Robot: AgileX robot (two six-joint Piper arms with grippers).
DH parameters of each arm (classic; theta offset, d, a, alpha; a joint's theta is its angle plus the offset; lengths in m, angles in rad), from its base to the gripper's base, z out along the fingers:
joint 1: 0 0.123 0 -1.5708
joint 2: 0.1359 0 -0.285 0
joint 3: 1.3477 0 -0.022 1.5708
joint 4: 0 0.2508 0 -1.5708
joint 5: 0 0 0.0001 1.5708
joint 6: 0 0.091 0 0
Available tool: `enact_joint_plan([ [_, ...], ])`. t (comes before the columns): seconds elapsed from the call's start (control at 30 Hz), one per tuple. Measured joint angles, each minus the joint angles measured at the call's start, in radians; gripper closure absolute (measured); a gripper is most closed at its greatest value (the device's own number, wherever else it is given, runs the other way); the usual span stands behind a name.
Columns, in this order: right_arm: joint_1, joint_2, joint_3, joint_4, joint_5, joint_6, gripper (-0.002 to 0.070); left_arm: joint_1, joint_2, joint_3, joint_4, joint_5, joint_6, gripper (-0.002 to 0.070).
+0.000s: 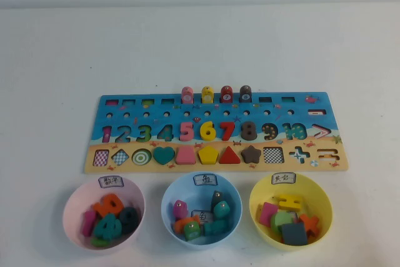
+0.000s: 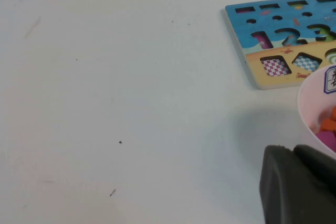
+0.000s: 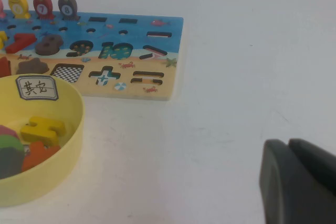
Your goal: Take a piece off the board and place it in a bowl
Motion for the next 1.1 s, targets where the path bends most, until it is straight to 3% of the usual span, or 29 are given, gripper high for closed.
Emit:
enact_joint_plan([
  [0.83,0.0,0.0,0.0,0.002,0.0,0.0,0.0694,0.0,0.0,0.0,0.0,0.0,0.0,0.068],
  [1.1,0.0,0.0,0.0,0.08,0.0,0.0,0.0694,0.0,0.0,0.0,0.0,0.0,0.0,0.0679],
])
